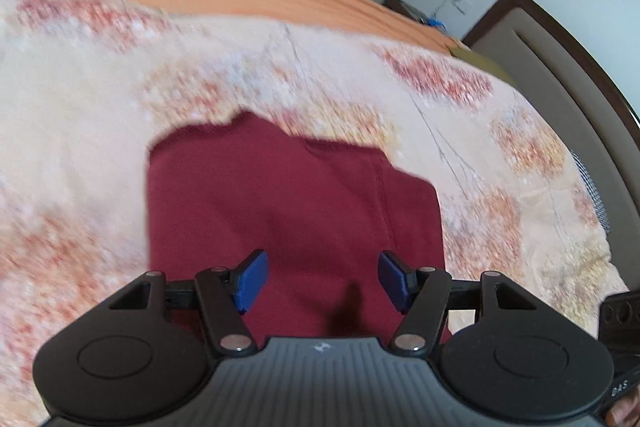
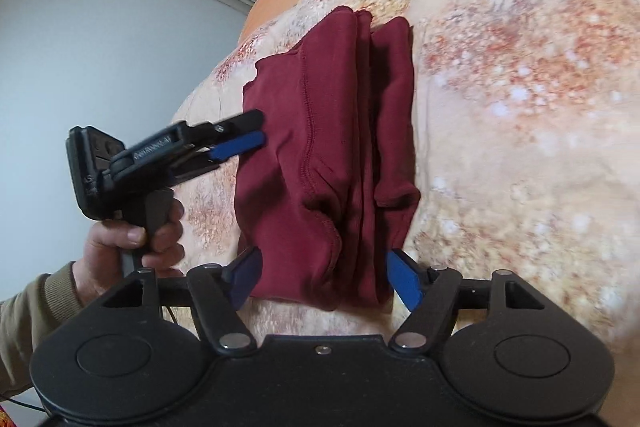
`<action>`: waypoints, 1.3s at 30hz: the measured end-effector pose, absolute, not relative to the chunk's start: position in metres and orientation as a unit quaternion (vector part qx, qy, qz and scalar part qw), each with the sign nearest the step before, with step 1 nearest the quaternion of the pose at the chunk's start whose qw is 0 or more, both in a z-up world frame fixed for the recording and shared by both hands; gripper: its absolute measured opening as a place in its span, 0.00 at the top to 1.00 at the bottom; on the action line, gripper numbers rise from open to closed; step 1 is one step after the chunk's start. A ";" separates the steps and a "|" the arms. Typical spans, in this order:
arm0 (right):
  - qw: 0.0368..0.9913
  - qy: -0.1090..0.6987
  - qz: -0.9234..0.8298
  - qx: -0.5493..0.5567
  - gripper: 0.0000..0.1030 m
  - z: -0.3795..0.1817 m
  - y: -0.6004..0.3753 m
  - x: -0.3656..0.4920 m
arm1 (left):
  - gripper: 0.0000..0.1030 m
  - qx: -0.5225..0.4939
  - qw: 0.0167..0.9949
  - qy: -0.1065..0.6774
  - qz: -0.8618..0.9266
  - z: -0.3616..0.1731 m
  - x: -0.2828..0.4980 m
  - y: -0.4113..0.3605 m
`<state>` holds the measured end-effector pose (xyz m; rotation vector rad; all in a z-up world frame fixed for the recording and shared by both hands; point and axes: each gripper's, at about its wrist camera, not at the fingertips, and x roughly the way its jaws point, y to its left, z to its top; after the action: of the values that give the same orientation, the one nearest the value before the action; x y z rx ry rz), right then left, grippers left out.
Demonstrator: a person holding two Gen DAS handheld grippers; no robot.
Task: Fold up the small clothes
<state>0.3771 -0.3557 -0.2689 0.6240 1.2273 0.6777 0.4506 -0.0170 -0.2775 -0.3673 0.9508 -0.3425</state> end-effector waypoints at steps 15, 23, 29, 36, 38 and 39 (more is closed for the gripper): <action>0.773 0.482 0.253 0.326 0.18 -0.268 -0.361 0.432 | 0.29 -0.220 0.842 0.478 -0.120 -0.301 0.423 0.055; 0.735 0.524 0.259 0.343 0.17 -0.310 -0.345 0.458 | 0.27 -0.233 0.817 0.505 -0.154 -0.323 0.433 0.041; 0.707 0.527 0.282 0.378 0.17 -0.328 -0.339 0.467 | 0.26 -0.297 0.791 0.508 -0.169 -0.345 0.441 0.051; 0.700 0.532 0.303 0.368 0.19 -0.332 -0.317 0.473 | 0.24 -0.324 0.786 0.498 -0.171 -0.357 0.443 0.048; 0.701 0.533 0.300 0.366 0.24 -0.332 -0.313 0.474 | 0.23 -0.321 0.787 0.498 -0.171 -0.356 0.446 0.045; 0.702 0.534 0.300 0.363 0.27 -0.331 -0.310 0.474 | 0.23 -0.318 0.788 0.499 -0.170 -0.355 0.447 0.043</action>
<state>0.4743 -0.3100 -0.3305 0.8073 1.1873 0.6687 0.4468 0.0431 -0.3548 -0.6842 1.0748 -0.3672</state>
